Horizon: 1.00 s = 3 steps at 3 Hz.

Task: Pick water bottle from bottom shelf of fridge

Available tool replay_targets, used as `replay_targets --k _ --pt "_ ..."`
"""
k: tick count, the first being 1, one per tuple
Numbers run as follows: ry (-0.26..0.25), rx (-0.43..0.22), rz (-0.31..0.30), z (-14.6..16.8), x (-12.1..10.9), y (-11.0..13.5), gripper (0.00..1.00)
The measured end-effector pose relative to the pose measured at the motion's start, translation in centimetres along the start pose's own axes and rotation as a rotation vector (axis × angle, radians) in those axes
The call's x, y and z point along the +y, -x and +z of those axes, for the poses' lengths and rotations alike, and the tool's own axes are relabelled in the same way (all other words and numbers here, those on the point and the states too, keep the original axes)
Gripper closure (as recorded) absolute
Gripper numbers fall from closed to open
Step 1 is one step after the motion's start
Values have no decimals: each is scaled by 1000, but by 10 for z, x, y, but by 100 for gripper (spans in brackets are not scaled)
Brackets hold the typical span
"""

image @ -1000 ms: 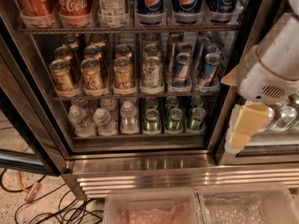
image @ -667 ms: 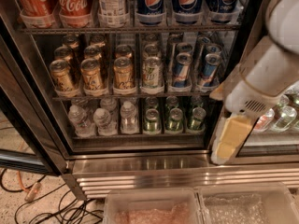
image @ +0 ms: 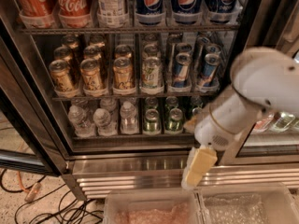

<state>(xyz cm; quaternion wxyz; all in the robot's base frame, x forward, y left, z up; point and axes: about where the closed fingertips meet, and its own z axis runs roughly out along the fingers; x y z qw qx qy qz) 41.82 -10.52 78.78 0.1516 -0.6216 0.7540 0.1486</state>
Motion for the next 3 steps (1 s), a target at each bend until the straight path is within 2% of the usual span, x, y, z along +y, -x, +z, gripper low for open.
replay_targets --k 1,2,3 --pt "-28 -95 21 29 7 17 0" --pt "-45 -102 21 29 3 20 0" --pt "-51 -106 19 28 9 20 0"
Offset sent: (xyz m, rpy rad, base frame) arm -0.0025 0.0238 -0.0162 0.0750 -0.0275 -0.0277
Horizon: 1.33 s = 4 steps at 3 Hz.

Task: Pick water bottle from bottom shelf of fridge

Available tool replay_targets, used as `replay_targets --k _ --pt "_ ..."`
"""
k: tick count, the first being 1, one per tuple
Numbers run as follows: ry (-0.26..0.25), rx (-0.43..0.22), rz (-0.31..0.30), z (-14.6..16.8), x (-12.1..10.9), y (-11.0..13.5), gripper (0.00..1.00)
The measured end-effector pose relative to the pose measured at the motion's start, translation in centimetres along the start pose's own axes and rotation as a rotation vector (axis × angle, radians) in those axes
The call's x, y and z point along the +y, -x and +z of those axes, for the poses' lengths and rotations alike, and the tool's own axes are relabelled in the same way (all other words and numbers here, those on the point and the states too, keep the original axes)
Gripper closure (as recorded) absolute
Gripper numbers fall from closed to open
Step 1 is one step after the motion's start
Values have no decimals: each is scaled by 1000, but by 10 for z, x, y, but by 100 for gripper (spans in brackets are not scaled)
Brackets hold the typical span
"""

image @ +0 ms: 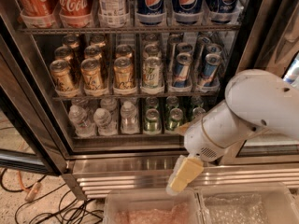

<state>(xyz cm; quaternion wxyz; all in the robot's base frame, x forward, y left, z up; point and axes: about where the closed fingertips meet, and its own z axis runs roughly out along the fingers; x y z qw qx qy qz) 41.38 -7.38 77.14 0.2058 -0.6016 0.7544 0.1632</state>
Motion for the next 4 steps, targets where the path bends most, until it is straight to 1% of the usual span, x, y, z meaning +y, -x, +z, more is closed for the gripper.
replay_targets --k 1,2,3,4 --pt "29 -46 29 24 15 -2 0" --pt "120 -107 78 72 38 -3 0" --pt "194 -160 156 122 60 -4 0" --pt "235 -218 230 167 66 0 0"
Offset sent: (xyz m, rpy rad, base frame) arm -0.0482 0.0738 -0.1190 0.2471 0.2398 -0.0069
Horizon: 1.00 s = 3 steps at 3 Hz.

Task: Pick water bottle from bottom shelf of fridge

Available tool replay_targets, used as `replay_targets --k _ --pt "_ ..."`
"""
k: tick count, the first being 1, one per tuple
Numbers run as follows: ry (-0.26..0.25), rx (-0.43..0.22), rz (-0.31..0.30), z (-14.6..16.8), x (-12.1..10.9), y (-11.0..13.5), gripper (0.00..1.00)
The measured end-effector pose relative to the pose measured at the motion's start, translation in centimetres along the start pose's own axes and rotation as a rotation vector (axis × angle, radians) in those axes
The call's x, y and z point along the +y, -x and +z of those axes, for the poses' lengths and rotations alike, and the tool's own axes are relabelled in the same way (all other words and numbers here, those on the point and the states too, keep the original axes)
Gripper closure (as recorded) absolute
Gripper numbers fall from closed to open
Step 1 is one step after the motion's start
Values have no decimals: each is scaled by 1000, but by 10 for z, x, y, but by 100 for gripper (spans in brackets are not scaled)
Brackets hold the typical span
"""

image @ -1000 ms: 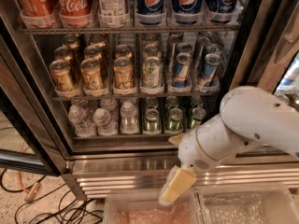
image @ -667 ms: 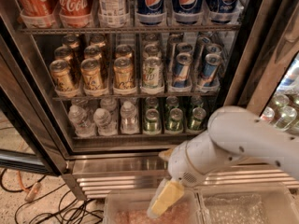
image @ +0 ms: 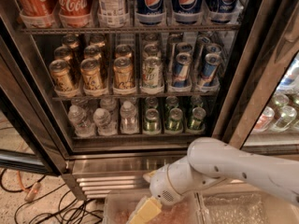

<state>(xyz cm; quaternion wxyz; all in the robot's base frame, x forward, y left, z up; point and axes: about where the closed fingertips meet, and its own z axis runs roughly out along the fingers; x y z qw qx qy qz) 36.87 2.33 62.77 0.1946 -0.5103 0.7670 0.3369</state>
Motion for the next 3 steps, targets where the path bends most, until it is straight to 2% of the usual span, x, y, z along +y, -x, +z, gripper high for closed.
replay_targets --k 1,2,3 --pt "-26 -49 81 21 -16 1 0" --pt "-108 -66 168 34 -26 5 0" --pt "-223 -76 247 39 -37 15 0"
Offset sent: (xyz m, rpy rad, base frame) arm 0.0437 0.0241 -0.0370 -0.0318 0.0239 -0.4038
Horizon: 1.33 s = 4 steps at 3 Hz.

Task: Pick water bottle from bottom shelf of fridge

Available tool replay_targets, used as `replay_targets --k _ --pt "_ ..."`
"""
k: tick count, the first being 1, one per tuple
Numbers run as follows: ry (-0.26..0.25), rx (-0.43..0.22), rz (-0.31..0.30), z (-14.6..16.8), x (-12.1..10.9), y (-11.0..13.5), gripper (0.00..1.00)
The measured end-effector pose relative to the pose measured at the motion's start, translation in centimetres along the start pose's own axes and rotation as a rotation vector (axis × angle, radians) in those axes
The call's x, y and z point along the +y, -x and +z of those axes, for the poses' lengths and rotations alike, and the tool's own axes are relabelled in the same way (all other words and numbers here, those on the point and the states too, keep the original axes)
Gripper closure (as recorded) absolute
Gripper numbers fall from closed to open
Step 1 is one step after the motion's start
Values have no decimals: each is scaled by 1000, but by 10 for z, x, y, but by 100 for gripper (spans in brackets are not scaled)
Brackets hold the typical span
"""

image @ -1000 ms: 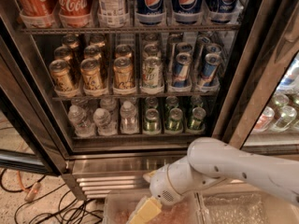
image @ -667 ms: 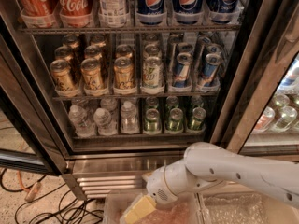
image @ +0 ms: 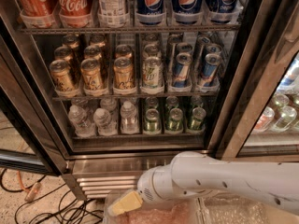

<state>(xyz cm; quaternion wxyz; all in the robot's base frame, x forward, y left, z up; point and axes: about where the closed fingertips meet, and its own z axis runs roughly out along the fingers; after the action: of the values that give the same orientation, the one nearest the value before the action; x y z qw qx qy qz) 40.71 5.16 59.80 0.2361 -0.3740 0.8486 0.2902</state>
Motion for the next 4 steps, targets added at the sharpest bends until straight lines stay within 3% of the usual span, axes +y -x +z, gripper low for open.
replay_targets --k 1,2,3,4 --pt "-24 -21 13 2 -5 7 0" --pt "7 -35 28 6 0 1 0" --pt "19 -85 91 21 -9 -3 0" --pt "-50 -170 114 23 -20 6 0"
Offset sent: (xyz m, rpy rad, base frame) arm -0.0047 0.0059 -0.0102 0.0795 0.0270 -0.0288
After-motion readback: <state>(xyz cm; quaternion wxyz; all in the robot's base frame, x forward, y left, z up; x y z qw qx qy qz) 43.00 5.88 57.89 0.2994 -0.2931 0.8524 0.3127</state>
